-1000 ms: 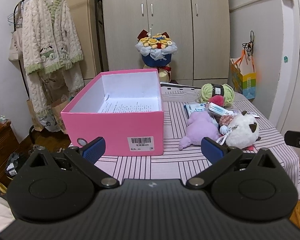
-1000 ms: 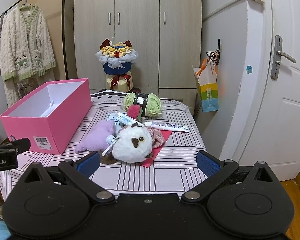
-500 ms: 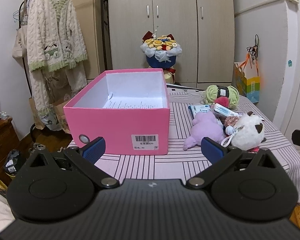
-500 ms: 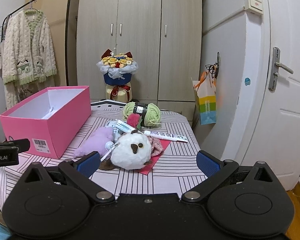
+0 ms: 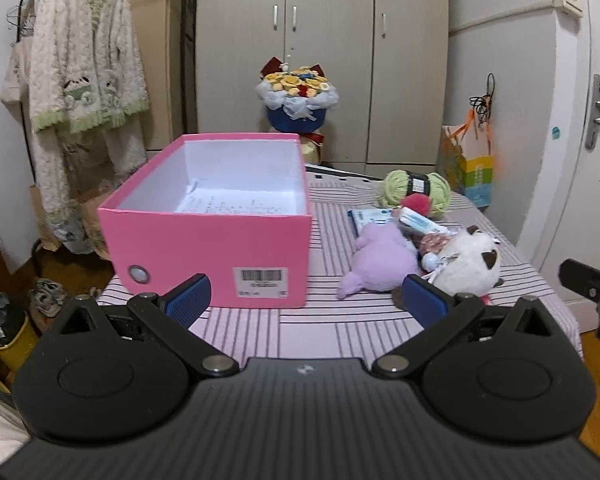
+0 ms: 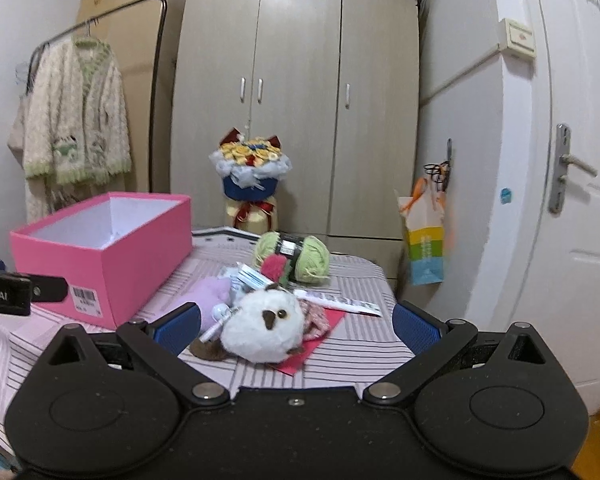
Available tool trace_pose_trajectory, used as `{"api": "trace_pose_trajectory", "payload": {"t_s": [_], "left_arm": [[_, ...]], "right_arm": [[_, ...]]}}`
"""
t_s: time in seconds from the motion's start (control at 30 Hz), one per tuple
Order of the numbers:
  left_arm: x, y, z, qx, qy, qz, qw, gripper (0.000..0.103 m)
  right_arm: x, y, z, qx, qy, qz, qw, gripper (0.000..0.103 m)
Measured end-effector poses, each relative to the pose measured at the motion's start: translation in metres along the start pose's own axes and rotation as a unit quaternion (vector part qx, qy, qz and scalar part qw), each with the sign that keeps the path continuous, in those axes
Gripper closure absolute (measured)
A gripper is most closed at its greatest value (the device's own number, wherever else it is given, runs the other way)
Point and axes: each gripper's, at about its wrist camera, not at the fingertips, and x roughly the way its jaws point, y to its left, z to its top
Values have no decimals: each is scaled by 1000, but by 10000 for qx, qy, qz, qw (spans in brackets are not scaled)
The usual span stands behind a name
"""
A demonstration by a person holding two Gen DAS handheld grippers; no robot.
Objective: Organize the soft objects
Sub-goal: 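Move the left tool to the white plush toy and close on it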
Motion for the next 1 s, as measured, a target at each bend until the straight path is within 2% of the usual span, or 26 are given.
{"api": "trace_pose_trajectory", "payload": {"t_s": [0.13, 0.33, 0.43, 0.57, 0.77, 0.9, 1.0], "left_arm": [[8, -7, 4, 40, -20, -106, 9999, 1], [30, -21, 13, -14, 167, -820, 9965, 3], [47, -36, 14, 175, 297, -1079, 9936, 3], [68, -56, 16, 409, 356, -1506, 9871, 4], [97, -78, 19, 709, 375, -1916, 9782, 9], [121, -88, 24, 704, 663, -2263, 9693, 15], [137, -96, 24, 745, 858, -2391, 9643, 19]], "right_arm": [[13, -13, -8, 120, -179, 370, 9991, 0], [44, -22, -18, -20, 77, 717, 9974, 0], [63, -24, -22, -101, 224, 1024, 9944, 0], [86, -22, -32, -256, 398, 1310, 9902, 1], [120, -23, -43, -374, 574, 1551, 9855, 2], [136, -23, -44, -452, 624, 1682, 9827, 2], [148, -22, -44, -380, 702, 1707, 9821, 5]]}}
